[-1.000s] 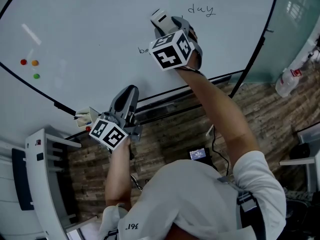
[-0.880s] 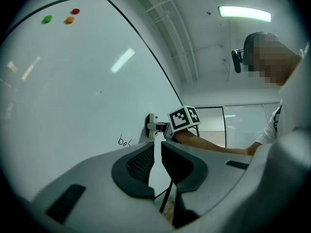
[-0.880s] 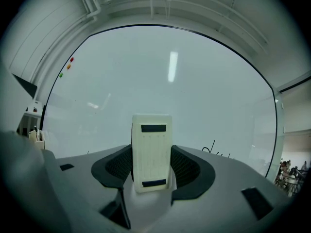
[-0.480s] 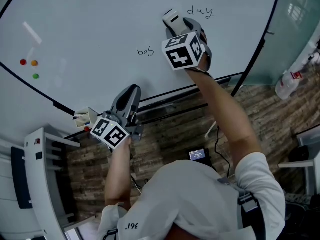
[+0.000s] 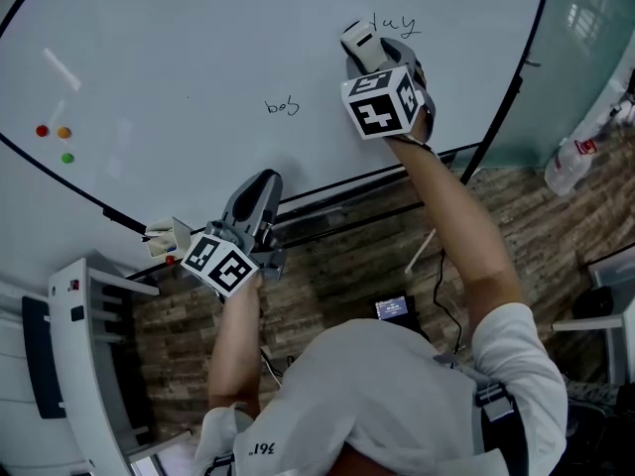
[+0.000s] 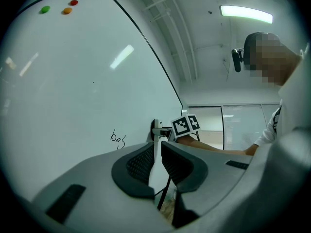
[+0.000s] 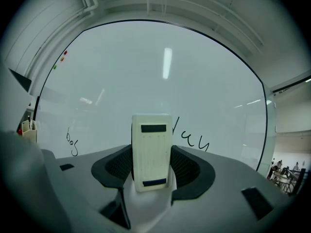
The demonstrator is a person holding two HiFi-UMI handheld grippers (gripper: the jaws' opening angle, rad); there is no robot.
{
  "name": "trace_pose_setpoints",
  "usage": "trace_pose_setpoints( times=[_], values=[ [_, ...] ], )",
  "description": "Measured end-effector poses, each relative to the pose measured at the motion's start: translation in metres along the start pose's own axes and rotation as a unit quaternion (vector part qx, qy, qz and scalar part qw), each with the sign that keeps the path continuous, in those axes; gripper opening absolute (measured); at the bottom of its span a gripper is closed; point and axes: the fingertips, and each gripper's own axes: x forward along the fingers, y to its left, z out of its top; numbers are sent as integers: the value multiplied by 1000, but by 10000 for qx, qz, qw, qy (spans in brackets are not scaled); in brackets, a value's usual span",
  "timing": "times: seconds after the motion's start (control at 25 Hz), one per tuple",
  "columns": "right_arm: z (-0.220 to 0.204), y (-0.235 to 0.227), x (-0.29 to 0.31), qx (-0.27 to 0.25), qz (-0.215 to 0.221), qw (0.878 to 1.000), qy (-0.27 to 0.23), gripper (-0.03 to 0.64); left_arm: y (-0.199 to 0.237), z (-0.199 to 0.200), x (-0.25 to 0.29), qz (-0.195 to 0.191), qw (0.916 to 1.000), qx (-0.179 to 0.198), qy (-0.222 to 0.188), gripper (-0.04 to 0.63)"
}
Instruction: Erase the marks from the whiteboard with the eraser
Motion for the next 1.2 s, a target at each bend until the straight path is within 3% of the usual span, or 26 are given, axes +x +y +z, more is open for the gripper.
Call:
trace_pose_setpoints(
  times=[0.36,0.6,1.2],
  values=[
    [-8,-12,0,-65,-55,9999,94,259,-3,-4,4,-15,10000,-27,19,41],
    [-15,-36,-6,181,-189,9996,99,259,-5,-5,8,-41,10000,-34,39,41],
    [33,-13,-11,232,295,9986,-369,259,-16,1,44,-171,9998,113,-9,41]
  ],
)
